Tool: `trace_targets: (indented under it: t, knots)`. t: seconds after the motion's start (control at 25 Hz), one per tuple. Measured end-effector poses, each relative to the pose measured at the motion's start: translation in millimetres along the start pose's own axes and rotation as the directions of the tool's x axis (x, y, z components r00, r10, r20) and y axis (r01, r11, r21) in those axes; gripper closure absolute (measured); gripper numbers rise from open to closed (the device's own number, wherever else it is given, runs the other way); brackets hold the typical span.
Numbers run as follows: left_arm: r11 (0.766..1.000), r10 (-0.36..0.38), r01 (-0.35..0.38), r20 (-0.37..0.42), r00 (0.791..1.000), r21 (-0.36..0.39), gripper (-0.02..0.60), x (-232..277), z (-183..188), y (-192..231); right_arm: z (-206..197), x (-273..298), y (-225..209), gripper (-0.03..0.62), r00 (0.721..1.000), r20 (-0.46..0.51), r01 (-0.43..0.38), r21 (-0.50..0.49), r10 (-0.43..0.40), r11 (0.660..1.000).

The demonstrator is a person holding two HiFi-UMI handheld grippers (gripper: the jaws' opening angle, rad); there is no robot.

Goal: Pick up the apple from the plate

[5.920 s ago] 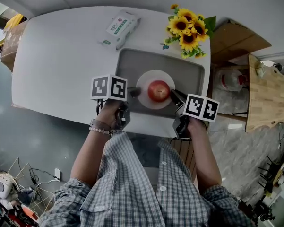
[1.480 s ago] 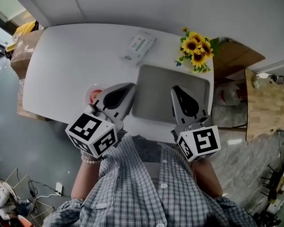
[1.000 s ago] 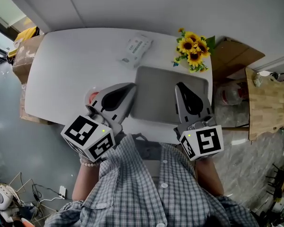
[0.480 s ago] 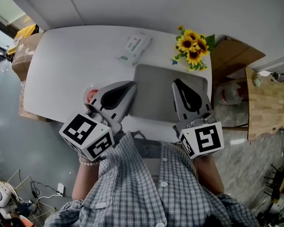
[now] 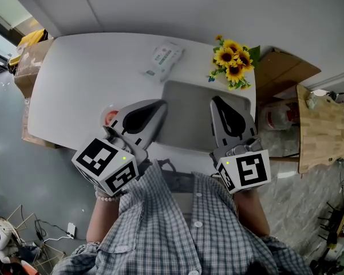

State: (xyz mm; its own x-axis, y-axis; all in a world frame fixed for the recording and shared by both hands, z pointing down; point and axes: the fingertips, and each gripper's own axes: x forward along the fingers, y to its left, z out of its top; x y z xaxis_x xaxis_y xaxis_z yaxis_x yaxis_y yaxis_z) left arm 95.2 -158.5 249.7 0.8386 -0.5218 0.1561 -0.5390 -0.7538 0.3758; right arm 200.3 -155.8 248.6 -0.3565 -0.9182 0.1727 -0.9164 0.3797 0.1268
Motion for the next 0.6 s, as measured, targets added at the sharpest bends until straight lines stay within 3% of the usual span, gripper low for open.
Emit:
trace_targets:
  t: [0.6]
  knots:
    - [1.000,-0.001,0.000,-0.018,1.000,-0.008,0.572,2.3,-1.0,9.8,-8.7,8.4,0.2,0.563,0.999,-0.034,0.005,-0.001,-0.005,1.000]
